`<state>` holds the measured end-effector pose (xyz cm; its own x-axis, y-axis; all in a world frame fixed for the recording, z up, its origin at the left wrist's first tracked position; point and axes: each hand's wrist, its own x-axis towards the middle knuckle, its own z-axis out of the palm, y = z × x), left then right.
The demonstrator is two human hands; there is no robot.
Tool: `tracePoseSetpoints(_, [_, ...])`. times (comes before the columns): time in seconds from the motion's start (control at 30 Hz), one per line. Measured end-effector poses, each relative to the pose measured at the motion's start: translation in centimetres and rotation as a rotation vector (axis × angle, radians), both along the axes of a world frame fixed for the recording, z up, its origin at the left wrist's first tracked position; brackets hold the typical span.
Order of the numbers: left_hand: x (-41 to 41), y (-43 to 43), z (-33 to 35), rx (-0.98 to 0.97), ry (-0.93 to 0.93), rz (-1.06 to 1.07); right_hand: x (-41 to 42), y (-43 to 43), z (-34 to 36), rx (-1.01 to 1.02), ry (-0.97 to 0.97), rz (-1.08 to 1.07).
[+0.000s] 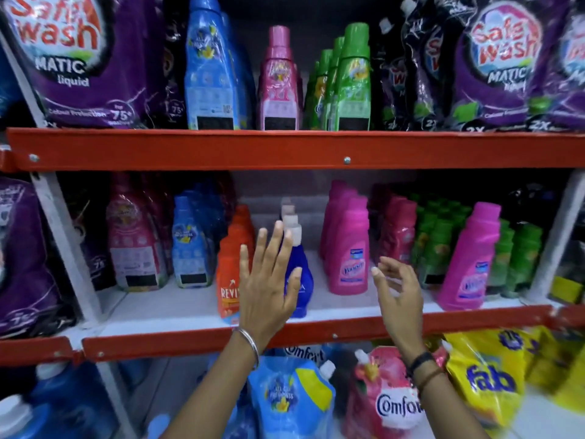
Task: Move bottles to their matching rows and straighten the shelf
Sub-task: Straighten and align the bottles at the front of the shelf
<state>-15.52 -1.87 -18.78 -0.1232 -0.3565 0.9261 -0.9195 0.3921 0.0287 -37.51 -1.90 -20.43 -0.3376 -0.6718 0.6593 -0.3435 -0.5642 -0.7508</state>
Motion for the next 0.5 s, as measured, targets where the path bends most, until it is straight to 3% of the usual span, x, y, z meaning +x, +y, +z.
tracePoseSetpoints(0.27, [0.7,-2.1,-6.3,0.022,-0.089,0.234,-6.3,-0.3,-1.2,-0.088,0.043,-0.316])
tracePoseSetpoints(0.5, [0.7,-2.9,-6.9,-0.043,-0.099,0.304,-10.7,-2.3,0.8,0.082,-0.038,-0.532])
